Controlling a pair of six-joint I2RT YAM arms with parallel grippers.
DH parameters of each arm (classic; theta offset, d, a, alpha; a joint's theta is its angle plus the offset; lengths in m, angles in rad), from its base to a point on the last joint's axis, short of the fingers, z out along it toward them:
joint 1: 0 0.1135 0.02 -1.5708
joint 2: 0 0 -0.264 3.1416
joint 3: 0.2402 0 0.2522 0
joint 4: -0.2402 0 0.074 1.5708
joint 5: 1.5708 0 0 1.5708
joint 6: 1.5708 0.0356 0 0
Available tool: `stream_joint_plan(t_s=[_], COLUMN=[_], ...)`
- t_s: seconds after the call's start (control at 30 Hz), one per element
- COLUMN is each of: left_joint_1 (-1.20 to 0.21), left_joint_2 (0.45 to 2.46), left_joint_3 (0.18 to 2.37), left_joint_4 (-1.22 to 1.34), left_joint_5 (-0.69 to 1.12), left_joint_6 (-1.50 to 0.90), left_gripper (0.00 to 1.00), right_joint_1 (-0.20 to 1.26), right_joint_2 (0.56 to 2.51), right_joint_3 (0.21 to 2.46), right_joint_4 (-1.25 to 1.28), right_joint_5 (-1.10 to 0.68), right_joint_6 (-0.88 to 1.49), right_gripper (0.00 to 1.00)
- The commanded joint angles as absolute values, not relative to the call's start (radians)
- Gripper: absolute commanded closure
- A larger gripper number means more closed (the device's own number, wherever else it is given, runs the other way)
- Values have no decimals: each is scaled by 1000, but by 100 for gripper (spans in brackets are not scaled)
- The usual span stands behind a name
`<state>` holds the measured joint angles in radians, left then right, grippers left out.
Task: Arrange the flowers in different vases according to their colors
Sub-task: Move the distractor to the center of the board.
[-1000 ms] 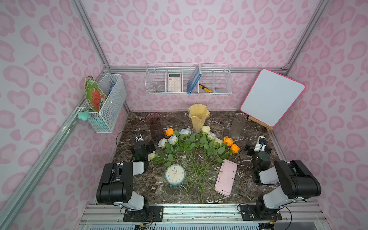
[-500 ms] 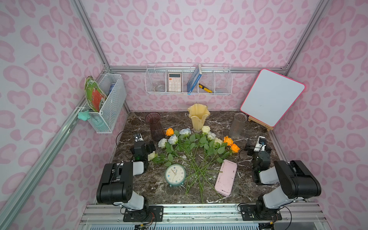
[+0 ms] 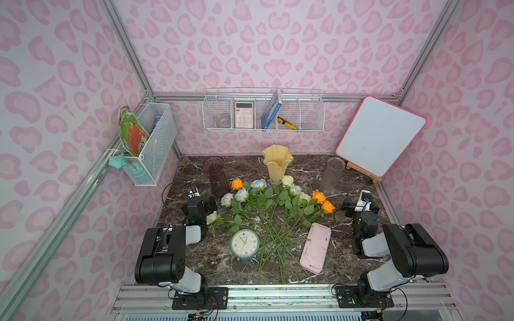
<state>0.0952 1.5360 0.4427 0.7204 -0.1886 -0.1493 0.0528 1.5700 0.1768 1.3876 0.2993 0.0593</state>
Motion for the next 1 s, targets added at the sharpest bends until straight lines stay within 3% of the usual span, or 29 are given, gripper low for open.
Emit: stream_joint_plan(t_s=[0.0,0.2,0.3,0.37,0.5,0.73,0.97], left_joint_1=[96,115,127,126,92,-211,-422], left_joint_2=[1539,1535,1527,1489,1363,1083,1110], left_joint_3=[447,447,453,501,664,793,1066], left_joint_4=[748,739,746,645,245,-128,-678], left_joint_5=[-193,-151,-93,-7,-74,-254,-273], left_joint_6=[-138,-141,-111,-56,-122,-173,-405], left_gripper=[1,1,1,1,7,1,1], right_joint_1=[55,55,74,126,188,331,520], right_joint_2=[1570,1568,1494,1447,1272,1136,1181], right_joint_3=[180,173,192,204,378,707,881], right_joint_4=[1414,1431,1305,1300,832,163,-249], right_joint_5=[304,309,320,432,470,458,339], right_joint_6=[60,55,40,-9,24,250,465], right_gripper=[0,0,0,0,2,0,0])
